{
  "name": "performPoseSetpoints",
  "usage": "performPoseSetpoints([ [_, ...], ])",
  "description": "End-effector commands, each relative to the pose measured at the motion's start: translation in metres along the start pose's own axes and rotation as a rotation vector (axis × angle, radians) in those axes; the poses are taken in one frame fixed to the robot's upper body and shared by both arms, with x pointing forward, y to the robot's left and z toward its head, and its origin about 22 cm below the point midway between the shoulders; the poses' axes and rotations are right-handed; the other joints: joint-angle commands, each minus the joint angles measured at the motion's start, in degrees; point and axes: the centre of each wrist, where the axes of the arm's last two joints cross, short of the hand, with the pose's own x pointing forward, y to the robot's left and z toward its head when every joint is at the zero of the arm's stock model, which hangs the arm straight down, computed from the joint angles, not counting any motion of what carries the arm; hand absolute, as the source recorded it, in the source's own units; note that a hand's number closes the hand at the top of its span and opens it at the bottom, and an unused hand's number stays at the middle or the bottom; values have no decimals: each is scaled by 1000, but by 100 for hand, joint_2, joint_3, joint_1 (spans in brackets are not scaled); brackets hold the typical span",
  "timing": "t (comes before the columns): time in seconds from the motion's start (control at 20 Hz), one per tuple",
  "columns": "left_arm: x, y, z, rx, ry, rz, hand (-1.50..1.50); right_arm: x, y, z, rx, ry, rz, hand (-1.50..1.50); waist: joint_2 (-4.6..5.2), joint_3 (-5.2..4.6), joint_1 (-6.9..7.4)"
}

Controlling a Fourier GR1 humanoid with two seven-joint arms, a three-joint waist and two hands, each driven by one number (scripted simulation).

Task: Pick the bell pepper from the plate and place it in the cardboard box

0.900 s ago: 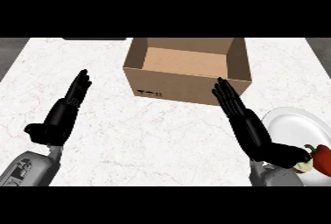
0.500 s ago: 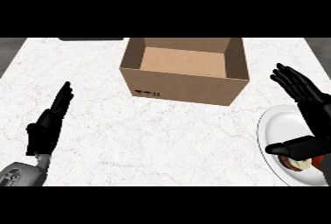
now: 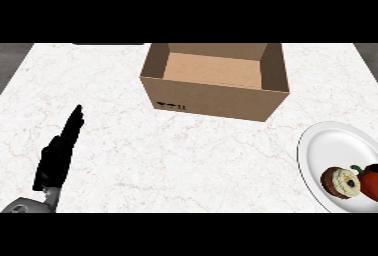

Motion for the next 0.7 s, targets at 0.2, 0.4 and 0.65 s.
performPoseSetpoints([
  [0.2, -3, -3, 2, 4, 12, -7, 0, 57, -78, -1, 331, 113, 466, -150, 15, -8, 11],
  [0.4, 14, 9, 3, -14, -2, -8, 0, 78, -79, -9, 553, 245, 646, -150, -13, -12, 60],
  [0.65, 13, -16, 0, -3, 13, -1, 0, 72, -62, -7, 764, 356, 763, -150, -5, -13, -16],
])
